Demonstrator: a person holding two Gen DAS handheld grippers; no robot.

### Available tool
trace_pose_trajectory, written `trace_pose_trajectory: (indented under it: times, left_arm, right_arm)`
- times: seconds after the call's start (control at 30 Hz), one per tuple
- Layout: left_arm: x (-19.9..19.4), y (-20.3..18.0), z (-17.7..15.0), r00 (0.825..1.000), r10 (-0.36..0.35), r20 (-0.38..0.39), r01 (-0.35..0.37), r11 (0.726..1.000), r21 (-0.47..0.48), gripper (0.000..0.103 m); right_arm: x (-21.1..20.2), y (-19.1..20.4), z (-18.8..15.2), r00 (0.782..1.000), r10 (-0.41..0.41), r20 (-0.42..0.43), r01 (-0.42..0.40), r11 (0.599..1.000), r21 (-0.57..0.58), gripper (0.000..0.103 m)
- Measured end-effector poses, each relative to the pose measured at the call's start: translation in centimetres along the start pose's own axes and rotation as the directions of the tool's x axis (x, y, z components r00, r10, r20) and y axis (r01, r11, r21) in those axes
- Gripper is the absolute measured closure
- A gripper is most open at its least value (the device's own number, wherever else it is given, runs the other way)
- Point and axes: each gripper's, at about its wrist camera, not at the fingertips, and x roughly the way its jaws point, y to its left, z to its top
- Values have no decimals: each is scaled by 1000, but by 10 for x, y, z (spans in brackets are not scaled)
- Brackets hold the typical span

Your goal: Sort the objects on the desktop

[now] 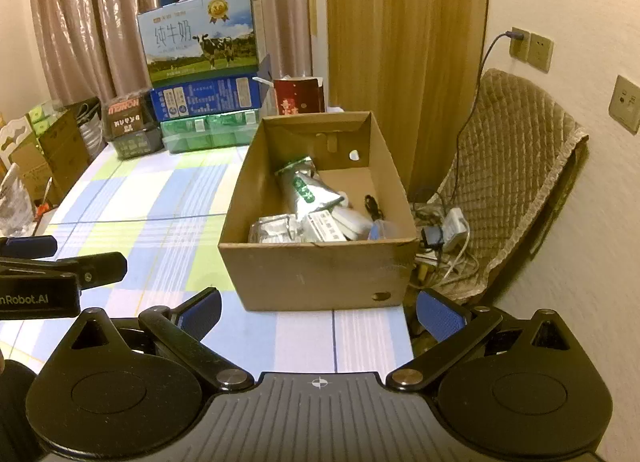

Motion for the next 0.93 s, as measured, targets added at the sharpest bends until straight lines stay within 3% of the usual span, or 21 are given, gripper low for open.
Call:
trace_pose_trajectory:
  times: [0.93]
  left_arm:
    - [6, -15, -8, 1000, -28, 7, 28, 1000, 14, 1]
  right_arm:
    - [-2, -7, -2, 1000, -7, 3, 7, 1000, 28, 2]
